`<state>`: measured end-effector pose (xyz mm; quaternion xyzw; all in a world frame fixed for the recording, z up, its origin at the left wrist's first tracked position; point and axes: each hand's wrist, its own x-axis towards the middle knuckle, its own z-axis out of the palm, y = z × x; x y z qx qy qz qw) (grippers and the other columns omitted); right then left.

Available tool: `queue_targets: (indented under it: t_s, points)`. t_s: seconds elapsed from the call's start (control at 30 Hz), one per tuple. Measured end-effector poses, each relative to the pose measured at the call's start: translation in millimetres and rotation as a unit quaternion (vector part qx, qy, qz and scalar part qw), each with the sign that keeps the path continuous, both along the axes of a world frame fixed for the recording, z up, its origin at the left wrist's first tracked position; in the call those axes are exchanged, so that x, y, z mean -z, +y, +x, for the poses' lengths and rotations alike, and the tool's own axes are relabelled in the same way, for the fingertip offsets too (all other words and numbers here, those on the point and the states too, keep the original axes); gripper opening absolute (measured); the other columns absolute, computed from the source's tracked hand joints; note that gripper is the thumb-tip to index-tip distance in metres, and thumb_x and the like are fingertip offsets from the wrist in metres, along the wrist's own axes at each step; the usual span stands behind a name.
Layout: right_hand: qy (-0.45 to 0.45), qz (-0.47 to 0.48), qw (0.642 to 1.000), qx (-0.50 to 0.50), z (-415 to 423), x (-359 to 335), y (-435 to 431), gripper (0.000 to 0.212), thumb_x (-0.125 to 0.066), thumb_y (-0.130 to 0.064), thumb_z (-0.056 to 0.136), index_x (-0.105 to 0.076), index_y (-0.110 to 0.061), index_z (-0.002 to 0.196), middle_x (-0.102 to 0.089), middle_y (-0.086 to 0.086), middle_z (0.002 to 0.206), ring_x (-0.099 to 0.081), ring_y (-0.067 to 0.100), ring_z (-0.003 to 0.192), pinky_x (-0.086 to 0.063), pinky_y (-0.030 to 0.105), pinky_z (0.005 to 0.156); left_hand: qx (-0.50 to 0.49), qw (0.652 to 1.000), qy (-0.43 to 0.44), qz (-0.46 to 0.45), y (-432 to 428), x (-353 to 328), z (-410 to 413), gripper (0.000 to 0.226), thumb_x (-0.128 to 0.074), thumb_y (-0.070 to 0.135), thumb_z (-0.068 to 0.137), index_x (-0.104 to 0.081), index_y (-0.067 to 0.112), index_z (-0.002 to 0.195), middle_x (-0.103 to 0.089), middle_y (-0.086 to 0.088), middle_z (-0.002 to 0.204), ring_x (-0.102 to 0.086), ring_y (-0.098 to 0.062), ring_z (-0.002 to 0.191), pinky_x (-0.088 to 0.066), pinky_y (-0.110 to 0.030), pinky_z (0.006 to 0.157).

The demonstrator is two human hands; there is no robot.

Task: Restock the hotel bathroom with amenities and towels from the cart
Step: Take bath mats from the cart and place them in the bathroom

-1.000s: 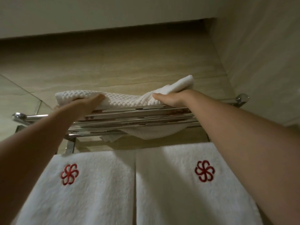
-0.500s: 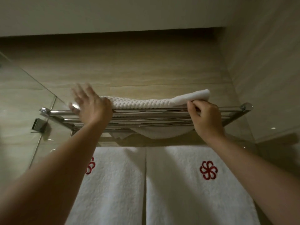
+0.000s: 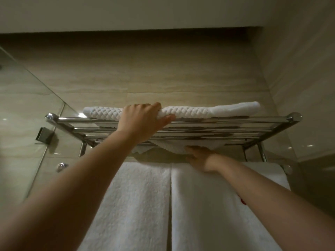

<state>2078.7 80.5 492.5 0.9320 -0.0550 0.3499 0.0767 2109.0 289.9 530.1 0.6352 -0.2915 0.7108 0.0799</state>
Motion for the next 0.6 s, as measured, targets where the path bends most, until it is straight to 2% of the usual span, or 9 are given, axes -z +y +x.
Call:
queue_targets:
  t_s: [0.1, 0.2, 0.27, 0.33, 0.43, 0.5, 0.6]
  points:
    - [-0.041, 0.005, 0.999, 0.006, 17, -12, -10, 0.059, -0.036, -0.043, 0.096, -0.014, -0.028, 0.149, -0.021, 0.005, 0.156, -0.028, 0.028, 0.139, -0.029, 0.042, 0.111, 0.019, 0.999, -0.025, -0.042, -6, 5, 5, 0.056, -0.025, 0.069, 0.083, -0.052, 0.022, 0.092, -0.053, 0.006, 0.073, -0.051, -0.014, 0.062, -0.037, -0.025, 0.058]
    - [-0.062, -0.044, 0.994, 0.081, 28, -22, -17, 0.055, -0.032, -0.048, 0.095, -0.026, -0.027, 0.146, -0.030, 0.007, 0.152, -0.034, 0.029, 0.135, -0.031, 0.040, 0.109, 0.052, 0.997, -0.044, -0.048, -8, 7, 10, 0.048, -0.026, 0.070, 0.083, -0.042, 0.025, 0.080, -0.053, 0.005, 0.069, -0.051, -0.015, 0.060, -0.039, -0.026, 0.058]
    - [-0.077, -0.023, 0.989, 0.123, 36, -25, -17, 0.059, -0.027, -0.053, 0.095, -0.025, -0.026, 0.147, -0.024, 0.006, 0.155, -0.026, 0.029, 0.139, -0.023, 0.045, 0.114, 0.061, 0.995, -0.055, -0.050, -8, 7, 11, 0.045, -0.028, 0.069, 0.083, -0.040, 0.025, 0.079, -0.050, 0.005, 0.067, -0.049, -0.015, 0.059, -0.035, -0.025, 0.058]
    - [-0.116, 0.025, 0.985, 0.128, 45, -26, -17, 0.064, -0.025, -0.058, 0.094, -0.014, -0.028, 0.150, -0.010, 0.004, 0.158, -0.012, 0.031, 0.144, -0.011, 0.050, 0.115, 0.057, 0.994, -0.071, -0.054, -8, 6, 12, 0.045, -0.029, 0.069, 0.084, -0.041, 0.025, 0.078, -0.049, 0.006, 0.065, -0.048, -0.014, 0.058, -0.033, -0.025, 0.057]
    - [-0.146, 0.047, 0.981, 0.120, 49, -26, -21, 0.067, -0.023, -0.063, 0.092, -0.006, -0.033, 0.149, 0.000, 0.000, 0.159, -0.002, 0.031, 0.145, -0.003, 0.052, 0.115, 0.058, 0.992, -0.096, -0.065, -10, 6, 17, 0.058, -0.025, 0.074, 0.081, -0.050, 0.021, 0.075, -0.047, 0.007, 0.060, -0.045, -0.013, 0.051, -0.028, -0.021, 0.050]
    - [-0.136, 0.033, 0.983, 0.117, 50, -25, -23, 0.069, -0.023, -0.066, 0.090, -0.005, -0.034, 0.149, 0.000, 0.000, 0.159, -0.003, 0.031, 0.145, -0.003, 0.051, 0.116, 0.072, 0.987, -0.118, -0.077, -11, 6, 19, 0.064, -0.024, 0.073, 0.080, -0.057, 0.018, 0.075, -0.047, 0.007, 0.056, -0.044, -0.014, 0.048, -0.025, -0.018, 0.048]
    - [-0.097, 0.009, 0.993, 0.071, 47, -23, -18, 0.065, -0.022, -0.065, 0.090, -0.014, -0.037, 0.148, -0.012, 0.000, 0.158, -0.014, 0.029, 0.144, -0.008, 0.051, 0.117, 0.063, 0.990, -0.103, -0.077, -12, 6, 17, 0.062, -0.031, 0.072, 0.082, -0.059, 0.017, 0.082, -0.049, 0.005, 0.061, -0.047, -0.015, 0.054, -0.028, -0.023, 0.054]
